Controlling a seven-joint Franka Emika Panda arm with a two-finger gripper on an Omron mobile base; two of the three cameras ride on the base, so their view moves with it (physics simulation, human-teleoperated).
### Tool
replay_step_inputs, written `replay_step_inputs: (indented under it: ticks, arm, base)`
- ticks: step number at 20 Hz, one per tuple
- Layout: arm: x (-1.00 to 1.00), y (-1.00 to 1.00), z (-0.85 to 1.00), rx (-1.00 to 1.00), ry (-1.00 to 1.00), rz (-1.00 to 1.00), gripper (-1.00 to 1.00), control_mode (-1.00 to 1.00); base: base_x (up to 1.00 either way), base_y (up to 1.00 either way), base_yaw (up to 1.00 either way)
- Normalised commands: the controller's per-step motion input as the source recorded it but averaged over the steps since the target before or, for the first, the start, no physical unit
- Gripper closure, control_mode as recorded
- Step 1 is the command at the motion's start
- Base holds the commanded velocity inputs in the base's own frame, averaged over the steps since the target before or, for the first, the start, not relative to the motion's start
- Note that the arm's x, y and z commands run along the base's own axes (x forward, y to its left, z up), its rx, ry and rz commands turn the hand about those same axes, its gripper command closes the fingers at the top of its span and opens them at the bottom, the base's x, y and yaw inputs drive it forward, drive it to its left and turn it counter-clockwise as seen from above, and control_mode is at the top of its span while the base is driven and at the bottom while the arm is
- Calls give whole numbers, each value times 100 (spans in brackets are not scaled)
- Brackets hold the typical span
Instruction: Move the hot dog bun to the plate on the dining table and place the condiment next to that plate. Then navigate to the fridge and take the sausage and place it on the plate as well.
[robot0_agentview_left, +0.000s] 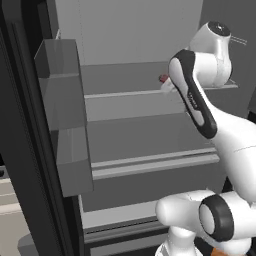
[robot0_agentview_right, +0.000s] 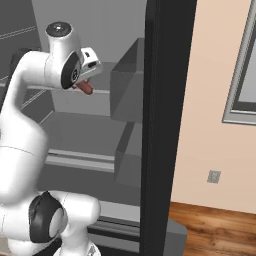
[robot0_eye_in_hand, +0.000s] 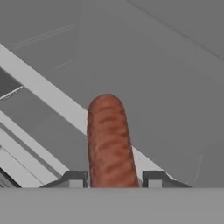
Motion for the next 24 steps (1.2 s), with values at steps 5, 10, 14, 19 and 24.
replay_step_inputs:
  ticks: [5,10,14,19,24]
  arm:
    - [-99,60,23,1,-3,0,100,-100]
    - [-100,37,38,9,0,0,100,-100]
    - [-99,8,45,14,0,-3,100,-100]
    - [-87,0,31,5,-7,-8,100,-100]
    - [-88,-2,-2,4,-5,-14,100,-100]
  base:
    - [0,0,0]
    - [0,0,0]
    - [0,0,0]
    - [0,0,0]
    - [0,0,0]
